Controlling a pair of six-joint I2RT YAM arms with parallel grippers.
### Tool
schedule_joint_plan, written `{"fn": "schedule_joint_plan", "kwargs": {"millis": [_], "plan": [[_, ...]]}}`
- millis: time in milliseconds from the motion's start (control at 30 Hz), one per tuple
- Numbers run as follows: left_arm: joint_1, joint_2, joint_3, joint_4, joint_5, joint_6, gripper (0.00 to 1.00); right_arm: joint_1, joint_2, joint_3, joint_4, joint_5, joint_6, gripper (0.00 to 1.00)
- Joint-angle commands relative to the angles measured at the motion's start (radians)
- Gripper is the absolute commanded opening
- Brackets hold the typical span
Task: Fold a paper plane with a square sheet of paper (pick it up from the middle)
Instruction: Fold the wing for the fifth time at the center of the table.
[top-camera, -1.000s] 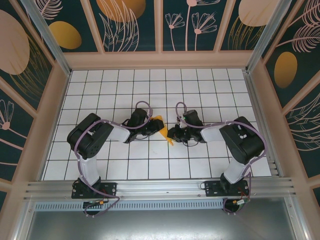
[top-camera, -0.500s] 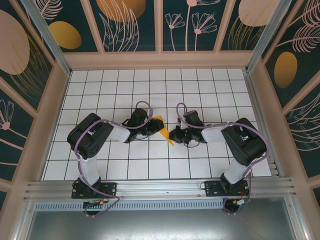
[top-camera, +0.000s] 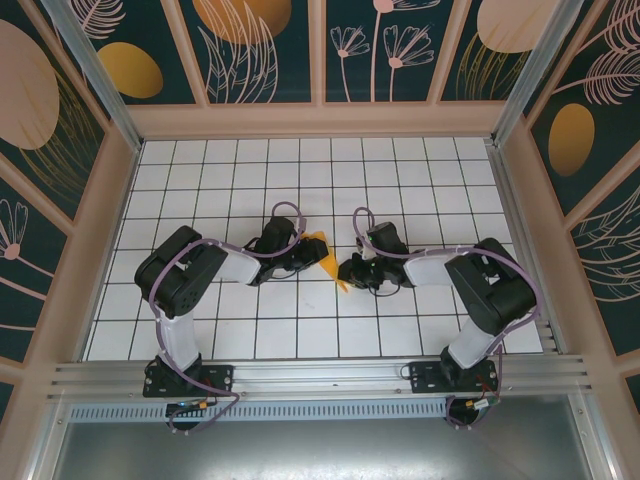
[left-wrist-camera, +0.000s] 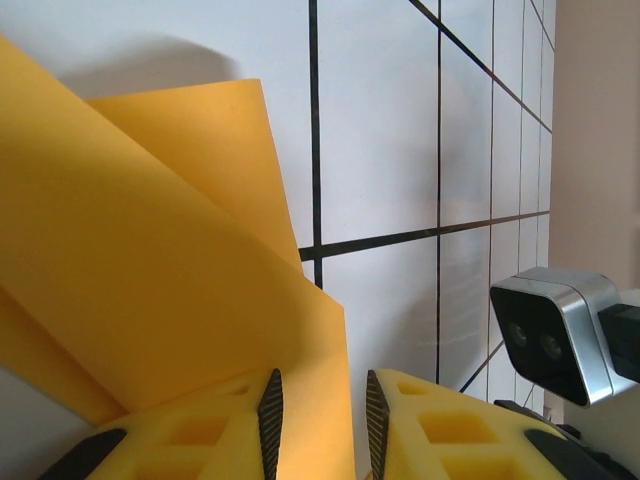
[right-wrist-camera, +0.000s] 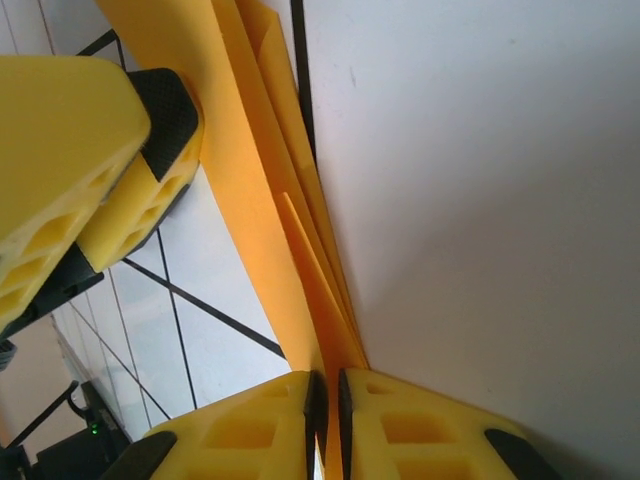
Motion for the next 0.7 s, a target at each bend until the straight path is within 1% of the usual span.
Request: {"fn": "schedule_joint_plan", "kwargs": {"millis": [0,200,367,533,667], "plan": [[-0.006,0.075,-0.001,-0.117,-0.046,0.034,0.32,0.01,-0.022,0.005,-0.097,0.034,-0.048,0.18],[-0.005,0.078,0.0,-0.117,-0.043,0.033,0.32,0.018,-0.022,0.008,-0.128,0.05,-0.071,0.19],[-0.005,0.079,0.0,-0.119,-0.043,0.033,0.32,0.018,-0.004,-0.004,-0.138,0.08,-0.066,0.11],[-0.006,0.081,0.002,-0.122,-0.041,0.034,0.31,0.017,-0.007,0.002,-0.123,0.066,-0.064,0.09],[-0.005,0.082,0.003,-0.122,-0.04,0.033,0.31,0.017,-0.029,0.015,-0.145,0.074,-0.075,0.13]]}}
